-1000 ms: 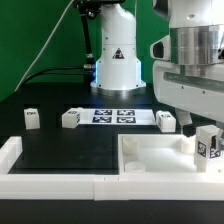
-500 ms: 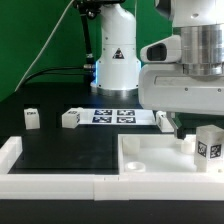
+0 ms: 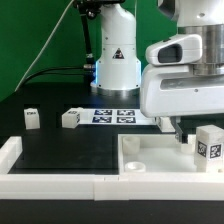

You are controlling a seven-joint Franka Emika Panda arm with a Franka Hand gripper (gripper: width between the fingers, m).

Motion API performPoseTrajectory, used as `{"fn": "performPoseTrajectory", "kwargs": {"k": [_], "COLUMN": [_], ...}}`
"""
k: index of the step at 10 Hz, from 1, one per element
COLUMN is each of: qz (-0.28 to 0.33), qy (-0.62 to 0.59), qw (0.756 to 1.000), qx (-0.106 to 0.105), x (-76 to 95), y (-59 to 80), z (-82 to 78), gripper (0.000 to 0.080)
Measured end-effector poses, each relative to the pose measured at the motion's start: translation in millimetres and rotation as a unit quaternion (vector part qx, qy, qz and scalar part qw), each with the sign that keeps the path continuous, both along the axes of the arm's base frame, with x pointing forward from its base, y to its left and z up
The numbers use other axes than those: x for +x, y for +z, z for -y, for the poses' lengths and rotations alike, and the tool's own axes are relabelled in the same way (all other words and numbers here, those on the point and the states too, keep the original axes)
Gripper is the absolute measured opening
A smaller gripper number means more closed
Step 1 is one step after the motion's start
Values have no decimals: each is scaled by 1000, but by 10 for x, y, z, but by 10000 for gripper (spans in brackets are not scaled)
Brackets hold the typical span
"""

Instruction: Assemble one leg

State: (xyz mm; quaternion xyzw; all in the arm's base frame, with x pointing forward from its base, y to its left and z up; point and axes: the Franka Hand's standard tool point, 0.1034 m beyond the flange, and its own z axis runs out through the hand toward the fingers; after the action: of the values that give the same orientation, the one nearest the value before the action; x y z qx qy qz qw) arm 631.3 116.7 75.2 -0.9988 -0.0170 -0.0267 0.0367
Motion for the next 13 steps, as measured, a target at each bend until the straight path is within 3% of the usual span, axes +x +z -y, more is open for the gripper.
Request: {"fn": "performPoseTrajectory", "kwargs": {"k": [2,3,4,5,6,8,10,13], "qz": [2,1,1,1,1,0,-9,-24], "qy": [24,23,23,23,23,4,-120,-304], "qw": [1000,1000,1000,1000,1000,1000,993,952], "qx": [-1,-1,-1,-1,-1,0,8,16], "x": [0,-1,-2,-2,-2,-2,-4,-11], "y": [-3,-6,-8,-9,-10,-9,-1,-17], "z": [9,10,10,10,11,14,-4,13], "gripper": [649,548,548,347,291,291,291,291]}}
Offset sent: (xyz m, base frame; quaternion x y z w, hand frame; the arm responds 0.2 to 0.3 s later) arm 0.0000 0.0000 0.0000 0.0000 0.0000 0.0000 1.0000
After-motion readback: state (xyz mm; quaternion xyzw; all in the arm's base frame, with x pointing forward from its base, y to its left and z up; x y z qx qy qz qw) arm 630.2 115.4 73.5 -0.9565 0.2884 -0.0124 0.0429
